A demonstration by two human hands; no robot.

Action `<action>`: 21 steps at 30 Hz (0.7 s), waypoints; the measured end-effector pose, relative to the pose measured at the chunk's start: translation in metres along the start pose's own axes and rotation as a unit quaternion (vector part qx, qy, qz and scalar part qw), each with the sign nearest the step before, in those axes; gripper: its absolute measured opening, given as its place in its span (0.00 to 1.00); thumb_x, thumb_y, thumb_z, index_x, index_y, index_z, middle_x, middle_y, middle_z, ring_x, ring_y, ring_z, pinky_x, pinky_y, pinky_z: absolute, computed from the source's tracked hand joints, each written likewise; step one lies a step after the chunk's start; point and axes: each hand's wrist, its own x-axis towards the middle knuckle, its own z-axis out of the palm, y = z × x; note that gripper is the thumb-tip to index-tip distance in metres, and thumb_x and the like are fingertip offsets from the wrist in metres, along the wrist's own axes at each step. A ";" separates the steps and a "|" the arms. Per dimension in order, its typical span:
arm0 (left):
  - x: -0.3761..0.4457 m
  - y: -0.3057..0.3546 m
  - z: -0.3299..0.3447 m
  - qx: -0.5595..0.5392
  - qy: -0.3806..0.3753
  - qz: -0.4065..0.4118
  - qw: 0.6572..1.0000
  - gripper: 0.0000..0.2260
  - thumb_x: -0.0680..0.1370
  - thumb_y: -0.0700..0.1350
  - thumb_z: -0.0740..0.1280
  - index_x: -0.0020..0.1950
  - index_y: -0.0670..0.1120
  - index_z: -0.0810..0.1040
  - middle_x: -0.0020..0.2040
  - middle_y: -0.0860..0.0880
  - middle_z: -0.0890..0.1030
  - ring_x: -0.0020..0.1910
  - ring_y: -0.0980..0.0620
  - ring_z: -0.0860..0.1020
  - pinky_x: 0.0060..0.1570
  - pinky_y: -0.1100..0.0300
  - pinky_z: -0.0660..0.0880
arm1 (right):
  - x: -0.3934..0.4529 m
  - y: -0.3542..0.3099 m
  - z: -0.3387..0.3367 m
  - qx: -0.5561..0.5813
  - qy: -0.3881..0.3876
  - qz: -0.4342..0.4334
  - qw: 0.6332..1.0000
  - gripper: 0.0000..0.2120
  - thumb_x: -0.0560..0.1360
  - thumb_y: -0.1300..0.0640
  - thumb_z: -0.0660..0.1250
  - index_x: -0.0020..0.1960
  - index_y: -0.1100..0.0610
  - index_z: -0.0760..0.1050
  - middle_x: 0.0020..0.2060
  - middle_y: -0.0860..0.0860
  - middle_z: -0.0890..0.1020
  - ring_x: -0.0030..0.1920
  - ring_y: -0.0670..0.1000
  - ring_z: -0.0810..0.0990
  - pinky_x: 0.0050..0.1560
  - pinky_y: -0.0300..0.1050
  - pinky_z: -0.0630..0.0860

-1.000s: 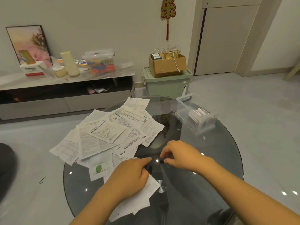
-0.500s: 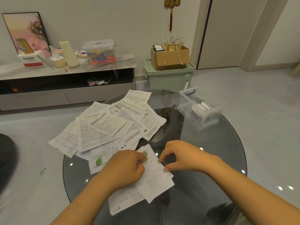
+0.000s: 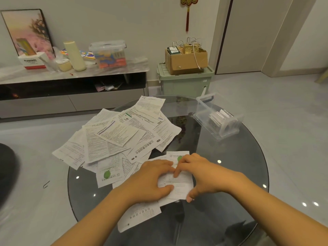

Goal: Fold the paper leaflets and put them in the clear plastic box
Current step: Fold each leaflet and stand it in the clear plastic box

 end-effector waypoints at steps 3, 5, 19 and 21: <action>-0.001 -0.004 -0.001 -0.003 0.011 0.009 1.000 0.17 0.68 0.65 0.66 0.53 0.61 0.75 0.59 0.64 0.70 0.62 0.61 0.67 0.65 0.55 0.65 | 0.001 -0.002 0.000 -0.004 0.019 -0.002 1.000 0.24 0.65 0.47 0.76 0.57 0.46 0.72 0.61 0.44 0.67 0.61 0.46 0.61 0.60 0.38 0.62; -0.001 -0.005 0.000 -0.006 -0.009 0.006 1.000 0.19 0.65 0.67 0.68 0.51 0.61 0.75 0.57 0.64 0.70 0.60 0.63 0.67 0.63 0.57 0.67 | 0.003 -0.001 0.001 -0.017 0.033 -0.004 0.999 0.18 0.67 0.47 0.74 0.54 0.49 0.74 0.59 0.44 0.70 0.59 0.47 0.64 0.59 0.39 0.63; 0.000 0.015 -0.006 -0.014 0.033 0.007 0.999 0.18 0.74 0.54 0.69 0.61 0.60 0.69 0.56 0.64 0.73 0.52 0.65 0.72 0.55 0.65 0.72 | 0.006 0.008 -0.009 0.141 0.046 0.069 0.987 0.04 0.76 0.50 0.65 0.43 0.48 0.75 0.46 0.46 0.80 0.47 0.47 0.77 0.50 0.43 0.76; 0.000 0.016 -0.008 -0.029 0.029 0.003 0.999 0.20 0.72 0.54 0.71 0.60 0.62 0.68 0.56 0.66 0.71 0.52 0.65 0.71 0.54 0.66 0.71 | 0.006 0.007 -0.010 0.142 0.048 0.070 0.986 0.05 0.77 0.51 0.64 0.42 0.48 0.73 0.41 0.44 0.78 0.42 0.45 0.76 0.44 0.39 0.74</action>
